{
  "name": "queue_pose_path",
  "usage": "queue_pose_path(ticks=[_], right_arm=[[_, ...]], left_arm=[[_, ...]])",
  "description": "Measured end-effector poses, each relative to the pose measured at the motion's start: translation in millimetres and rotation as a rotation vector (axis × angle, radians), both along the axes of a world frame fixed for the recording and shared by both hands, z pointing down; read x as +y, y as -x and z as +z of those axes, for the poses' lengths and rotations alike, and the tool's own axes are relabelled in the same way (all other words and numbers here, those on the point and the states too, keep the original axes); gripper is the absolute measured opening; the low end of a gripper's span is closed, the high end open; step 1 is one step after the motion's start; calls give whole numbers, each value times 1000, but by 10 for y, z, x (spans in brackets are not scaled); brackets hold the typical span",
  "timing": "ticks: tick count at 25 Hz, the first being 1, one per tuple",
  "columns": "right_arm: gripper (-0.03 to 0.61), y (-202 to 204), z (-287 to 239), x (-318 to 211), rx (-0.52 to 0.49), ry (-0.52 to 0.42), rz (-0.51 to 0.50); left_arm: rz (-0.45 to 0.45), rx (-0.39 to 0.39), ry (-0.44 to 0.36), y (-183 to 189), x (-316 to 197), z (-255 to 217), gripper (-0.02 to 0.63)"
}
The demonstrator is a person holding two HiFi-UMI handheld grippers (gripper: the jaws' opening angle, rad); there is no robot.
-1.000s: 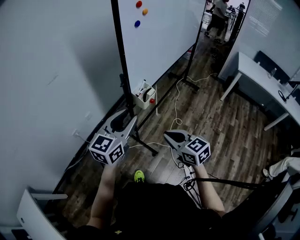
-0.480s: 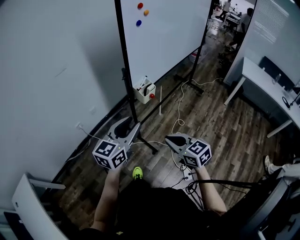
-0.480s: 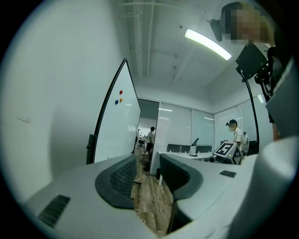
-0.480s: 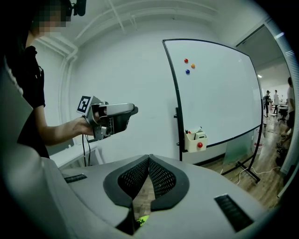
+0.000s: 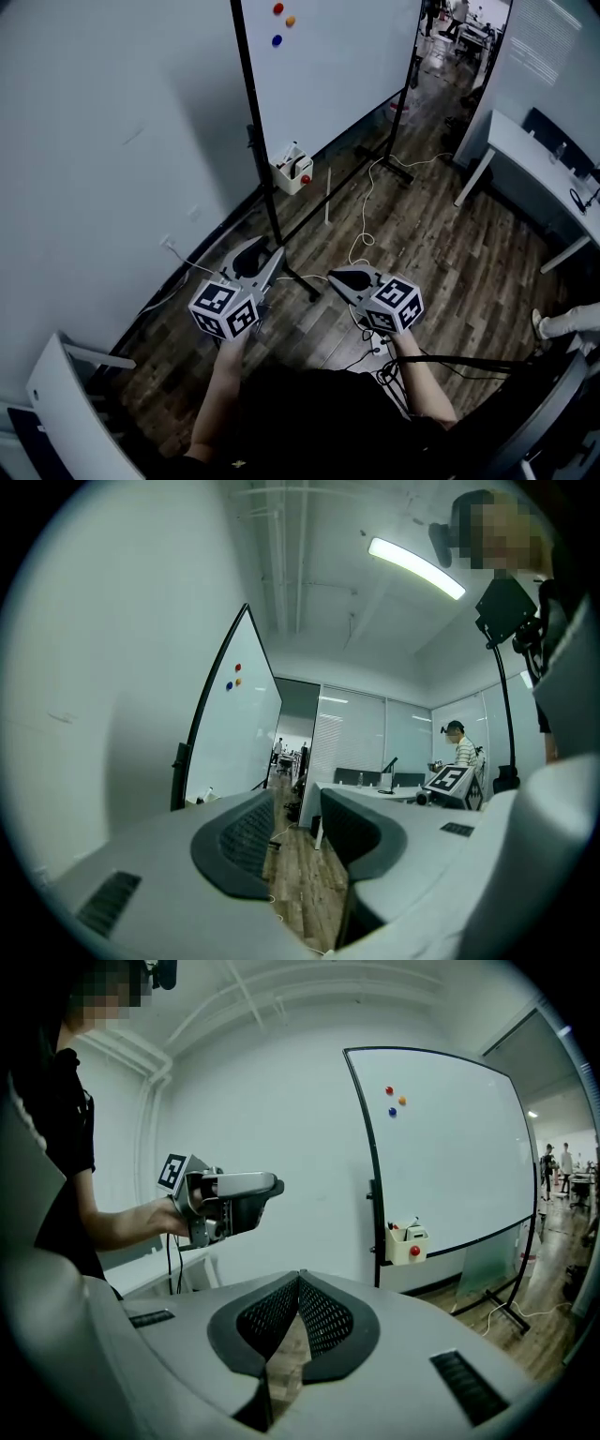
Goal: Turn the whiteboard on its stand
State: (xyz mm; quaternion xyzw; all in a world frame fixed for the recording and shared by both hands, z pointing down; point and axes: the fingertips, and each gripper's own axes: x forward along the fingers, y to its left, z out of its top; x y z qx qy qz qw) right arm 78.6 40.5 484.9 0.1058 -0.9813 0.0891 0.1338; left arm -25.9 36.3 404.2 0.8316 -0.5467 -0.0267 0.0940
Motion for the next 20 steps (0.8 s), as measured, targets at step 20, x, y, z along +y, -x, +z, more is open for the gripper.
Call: queue_pose_path(ticks=[20], right_arm=[[-3,20,-29,331,-12,-19,16]], left_arm=[[43,38,56,-105,387,282,153]])
